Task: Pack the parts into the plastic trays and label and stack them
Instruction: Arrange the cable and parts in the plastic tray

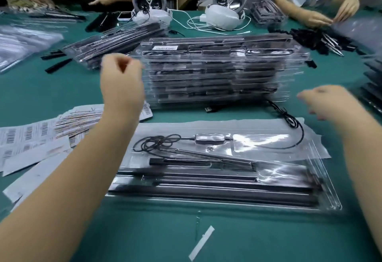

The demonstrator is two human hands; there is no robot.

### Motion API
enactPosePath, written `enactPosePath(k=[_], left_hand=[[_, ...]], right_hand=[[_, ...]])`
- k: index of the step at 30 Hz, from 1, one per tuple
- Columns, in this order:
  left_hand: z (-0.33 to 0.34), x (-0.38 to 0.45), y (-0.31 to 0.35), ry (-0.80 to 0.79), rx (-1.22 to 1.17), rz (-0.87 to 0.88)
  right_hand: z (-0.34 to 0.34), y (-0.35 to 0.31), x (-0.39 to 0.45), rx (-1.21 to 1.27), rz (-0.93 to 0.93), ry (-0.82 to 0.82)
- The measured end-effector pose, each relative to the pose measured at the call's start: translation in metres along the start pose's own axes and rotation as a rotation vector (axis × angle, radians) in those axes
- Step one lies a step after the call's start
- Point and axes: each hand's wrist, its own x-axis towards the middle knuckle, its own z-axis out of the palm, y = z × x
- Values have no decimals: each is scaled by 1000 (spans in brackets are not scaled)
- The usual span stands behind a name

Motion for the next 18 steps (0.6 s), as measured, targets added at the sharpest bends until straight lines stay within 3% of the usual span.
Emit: enactPosePath(k=[3, 5, 7, 11, 16, 18], left_hand=[[4, -41, 0, -504, 379, 143], [5, -61, -10, -832, 849, 237], [6, -76, -19, -1015, 1178, 320], [4, -80, -22, -950, 1215, 312], [1, -72, -8, -964, 1332, 173], [7, -69, -3, -955, 1253, 177]], right_hand=[[11, 4, -18, -421, -72, -203], [17, 4, -25, -491, -101, -177], [18, 2, -31, -488, -137, -101], [12, -1, -45, -391, -288, -61], [11, -18, -68, 90, -429, -209], [20, -23, -71, 201, -436, -226]])
